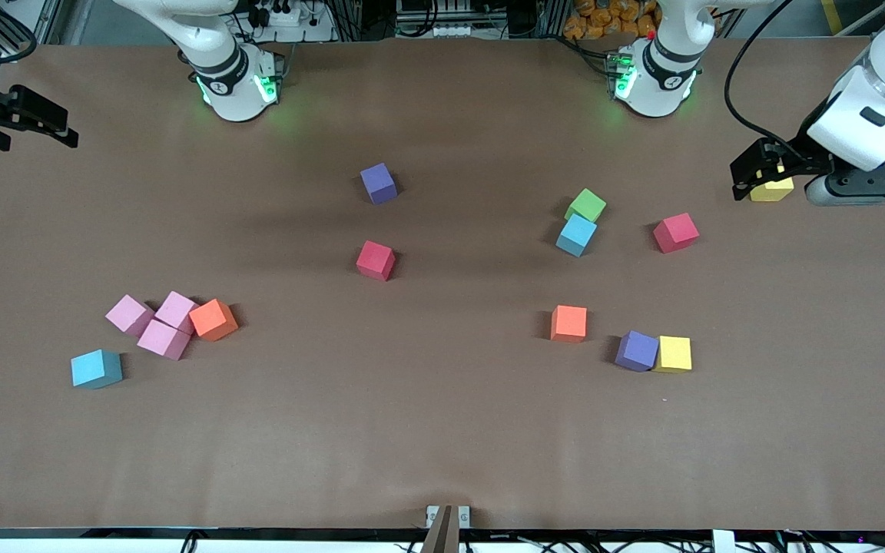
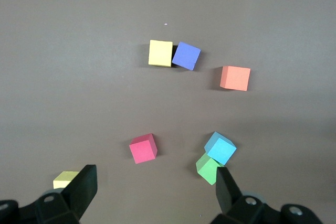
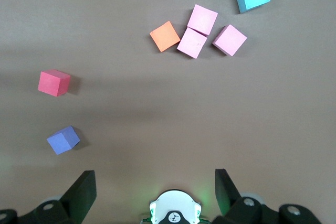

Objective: Form number 2 with 11 blocks
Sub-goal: 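Reach the left gripper to the cyan cube while the right gripper reaches pink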

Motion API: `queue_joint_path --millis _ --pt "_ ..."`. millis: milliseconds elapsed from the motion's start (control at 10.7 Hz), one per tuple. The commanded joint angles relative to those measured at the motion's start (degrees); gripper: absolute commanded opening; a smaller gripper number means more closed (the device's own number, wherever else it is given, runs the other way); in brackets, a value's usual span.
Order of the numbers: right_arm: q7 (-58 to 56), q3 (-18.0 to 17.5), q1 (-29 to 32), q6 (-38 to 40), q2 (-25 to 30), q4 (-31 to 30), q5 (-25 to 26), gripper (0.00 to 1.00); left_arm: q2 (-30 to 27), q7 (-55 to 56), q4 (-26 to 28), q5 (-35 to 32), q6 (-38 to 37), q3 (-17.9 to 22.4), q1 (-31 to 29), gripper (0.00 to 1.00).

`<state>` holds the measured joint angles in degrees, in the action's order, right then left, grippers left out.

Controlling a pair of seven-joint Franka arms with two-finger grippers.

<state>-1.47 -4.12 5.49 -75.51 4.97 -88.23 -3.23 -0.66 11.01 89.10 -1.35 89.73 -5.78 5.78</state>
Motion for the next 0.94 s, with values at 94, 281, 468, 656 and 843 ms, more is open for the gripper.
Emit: queue_joint_path --millis 94,281,468,656,843 --pt "0.1 -0.6 0.7 1.1 -0.8 1.5 0.6 1.0 -1.2 -0.6 0.5 -1.2 -0.9 0.1 0.2 1.0" --pt "0.1 -0.6 0.6 1.1 -0.8 1.5 0.6 1.0 -0.9 -0.3 0.7 -1.3 -1.0 -0.4 0.9 1.0" --pt "0.2 -0.7 0.6 1.1 -0.8 1.3 0.4 1.0 -0.2 -0.3 3.9 -0.2 0.4 -1.2 2.4 1.0" --pt "0.1 -0.8 -0.7 0.9 -3.1 1.2 0.2 1.0 -0.2 1.9 9.9 -0.1 4.6 -4.9 4.9 1.0" --pt "0.0 -0.8 -1.6 -1.6 -7.9 1.3 0.4 1.0 -0.9 4.2 19.0 -0.1 11.6 -6.0 5.0 1.0"
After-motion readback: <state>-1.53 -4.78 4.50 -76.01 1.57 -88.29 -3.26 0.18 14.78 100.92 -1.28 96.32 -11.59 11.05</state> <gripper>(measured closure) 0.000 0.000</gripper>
